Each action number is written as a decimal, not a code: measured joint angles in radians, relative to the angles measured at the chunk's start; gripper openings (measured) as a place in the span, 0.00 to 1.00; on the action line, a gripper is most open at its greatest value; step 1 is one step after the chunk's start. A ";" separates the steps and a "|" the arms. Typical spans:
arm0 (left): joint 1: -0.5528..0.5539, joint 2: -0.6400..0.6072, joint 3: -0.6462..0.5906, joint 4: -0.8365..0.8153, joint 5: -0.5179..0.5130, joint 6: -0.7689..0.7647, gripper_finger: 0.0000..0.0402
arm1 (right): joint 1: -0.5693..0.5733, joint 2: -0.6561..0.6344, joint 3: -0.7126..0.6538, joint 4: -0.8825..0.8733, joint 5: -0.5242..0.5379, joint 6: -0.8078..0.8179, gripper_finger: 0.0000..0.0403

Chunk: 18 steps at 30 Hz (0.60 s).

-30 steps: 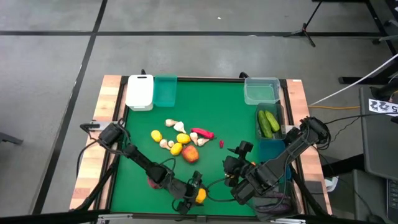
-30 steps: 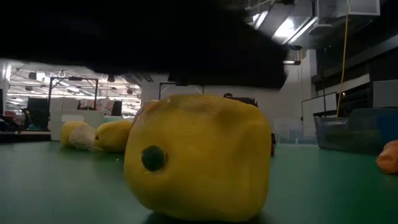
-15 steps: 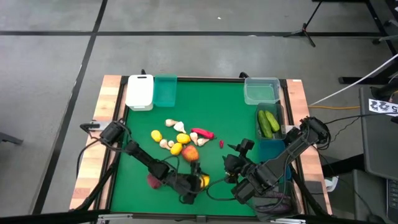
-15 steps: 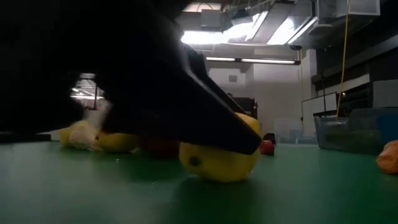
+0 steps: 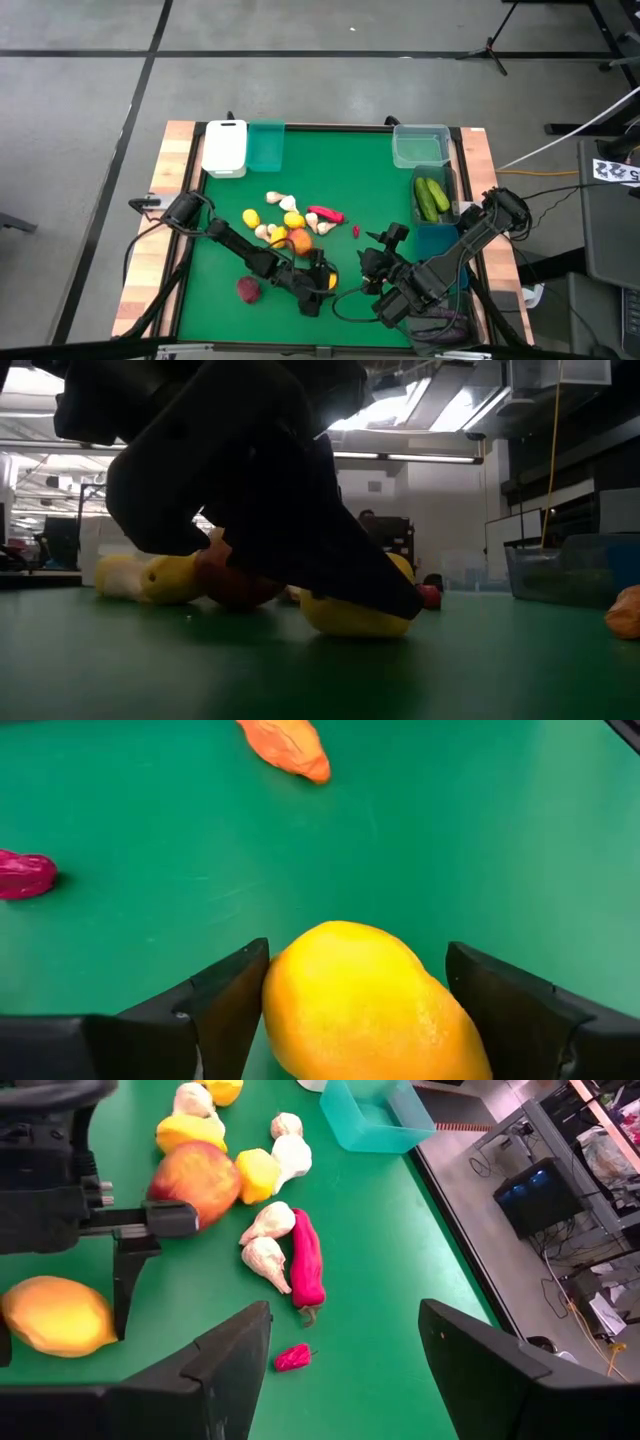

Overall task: Sort produce into baskets
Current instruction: Put the yellow lemon into the white bin

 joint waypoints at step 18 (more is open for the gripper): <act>0.021 -0.030 0.043 -0.012 -0.004 0.068 0.61 | 0.001 -0.010 0.026 0.005 -0.022 0.000 0.64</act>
